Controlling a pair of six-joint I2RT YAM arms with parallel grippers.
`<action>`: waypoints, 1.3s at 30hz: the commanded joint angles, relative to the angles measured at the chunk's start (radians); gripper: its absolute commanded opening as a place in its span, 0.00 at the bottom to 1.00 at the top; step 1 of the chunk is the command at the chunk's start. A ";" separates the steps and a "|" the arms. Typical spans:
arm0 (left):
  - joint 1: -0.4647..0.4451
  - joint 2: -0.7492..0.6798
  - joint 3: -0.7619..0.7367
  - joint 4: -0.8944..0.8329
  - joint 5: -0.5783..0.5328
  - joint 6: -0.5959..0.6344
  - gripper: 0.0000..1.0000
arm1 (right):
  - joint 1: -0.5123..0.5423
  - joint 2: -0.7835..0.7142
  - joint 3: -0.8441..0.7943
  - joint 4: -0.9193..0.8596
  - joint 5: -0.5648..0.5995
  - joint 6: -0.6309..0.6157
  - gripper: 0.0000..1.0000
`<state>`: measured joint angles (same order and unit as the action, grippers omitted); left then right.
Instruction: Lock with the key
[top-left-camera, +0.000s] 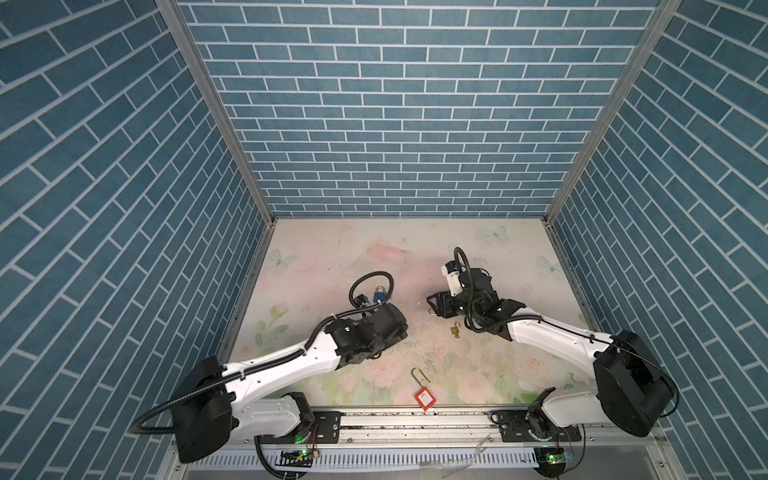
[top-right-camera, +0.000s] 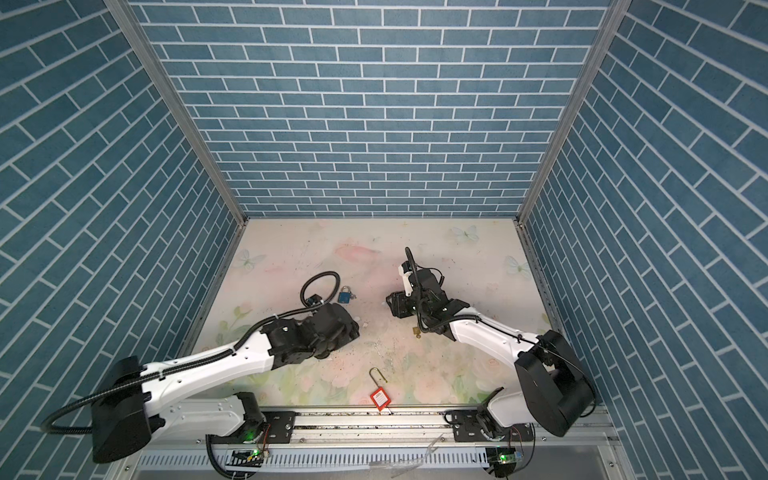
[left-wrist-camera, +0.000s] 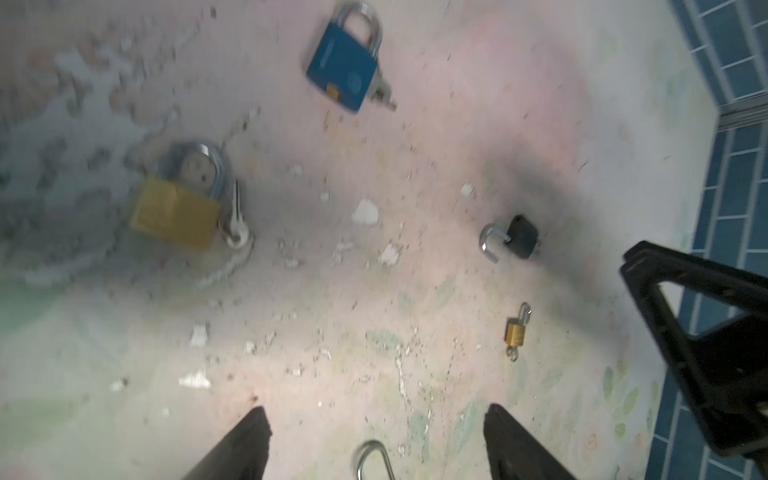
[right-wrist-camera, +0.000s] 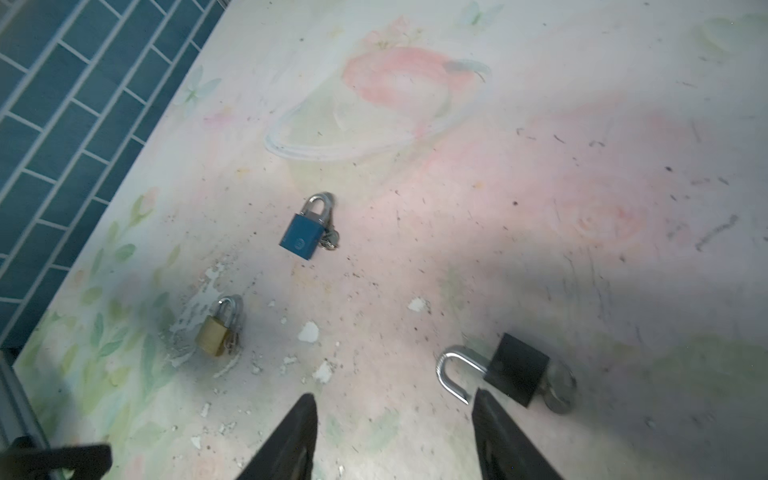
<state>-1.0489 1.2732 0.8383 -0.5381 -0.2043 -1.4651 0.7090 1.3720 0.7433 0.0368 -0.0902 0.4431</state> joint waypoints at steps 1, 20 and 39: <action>-0.101 0.109 0.107 -0.143 -0.002 -0.303 0.82 | 0.003 -0.051 -0.030 -0.034 0.090 -0.009 0.60; -0.287 0.525 0.337 -0.331 0.242 -0.586 0.76 | -0.052 -0.257 -0.187 -0.035 0.121 0.062 0.60; -0.281 0.568 0.319 -0.247 0.261 -0.576 0.53 | -0.058 -0.249 -0.190 -0.021 0.110 0.065 0.59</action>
<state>-1.3327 1.8309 1.1728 -0.7910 0.0719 -2.0190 0.6540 1.1301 0.5591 0.0040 0.0216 0.4751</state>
